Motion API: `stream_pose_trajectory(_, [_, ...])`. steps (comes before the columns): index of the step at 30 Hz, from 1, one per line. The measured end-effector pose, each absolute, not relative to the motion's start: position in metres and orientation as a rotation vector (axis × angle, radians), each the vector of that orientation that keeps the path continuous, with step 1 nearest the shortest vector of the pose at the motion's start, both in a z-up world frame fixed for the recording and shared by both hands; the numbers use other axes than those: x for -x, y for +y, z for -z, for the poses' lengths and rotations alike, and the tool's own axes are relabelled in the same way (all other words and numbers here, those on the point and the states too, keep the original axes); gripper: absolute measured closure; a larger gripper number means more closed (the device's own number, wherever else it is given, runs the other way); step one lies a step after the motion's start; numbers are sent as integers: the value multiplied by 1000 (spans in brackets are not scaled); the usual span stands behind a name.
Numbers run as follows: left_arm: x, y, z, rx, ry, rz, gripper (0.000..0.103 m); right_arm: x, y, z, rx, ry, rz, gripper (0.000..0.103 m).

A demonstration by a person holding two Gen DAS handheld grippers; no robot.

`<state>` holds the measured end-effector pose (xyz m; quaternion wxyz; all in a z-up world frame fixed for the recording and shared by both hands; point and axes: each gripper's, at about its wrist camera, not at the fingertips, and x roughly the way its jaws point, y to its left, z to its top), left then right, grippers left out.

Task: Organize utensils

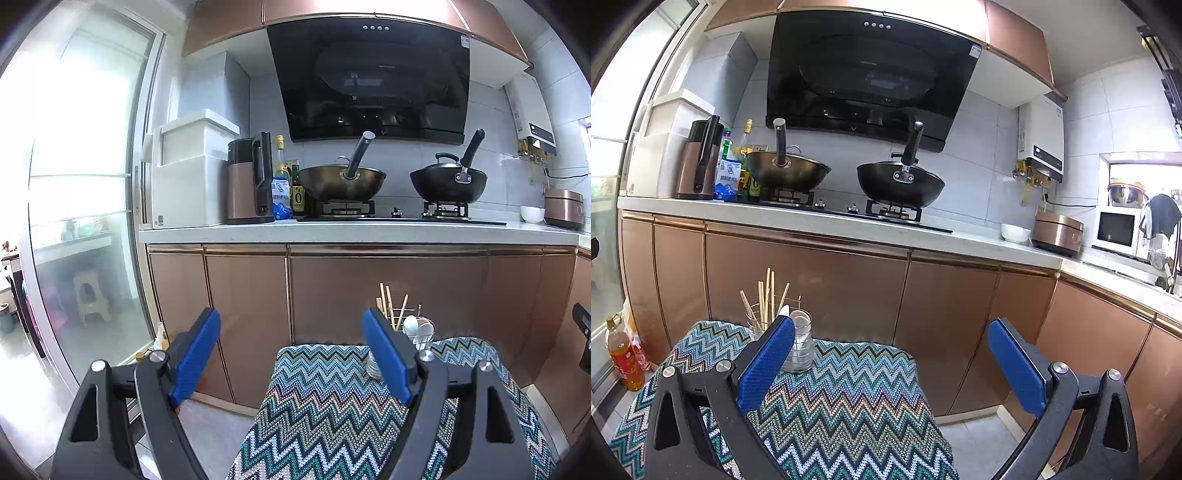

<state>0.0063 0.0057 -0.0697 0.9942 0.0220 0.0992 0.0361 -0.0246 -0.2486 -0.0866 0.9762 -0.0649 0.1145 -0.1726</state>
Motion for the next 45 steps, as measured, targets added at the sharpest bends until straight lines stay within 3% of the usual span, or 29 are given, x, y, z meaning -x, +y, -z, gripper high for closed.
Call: stream_pose_trajectory(45, [-7, 5, 72, -45, 207, -76, 24, 25, -248, 89, 131, 232, 368, 0])
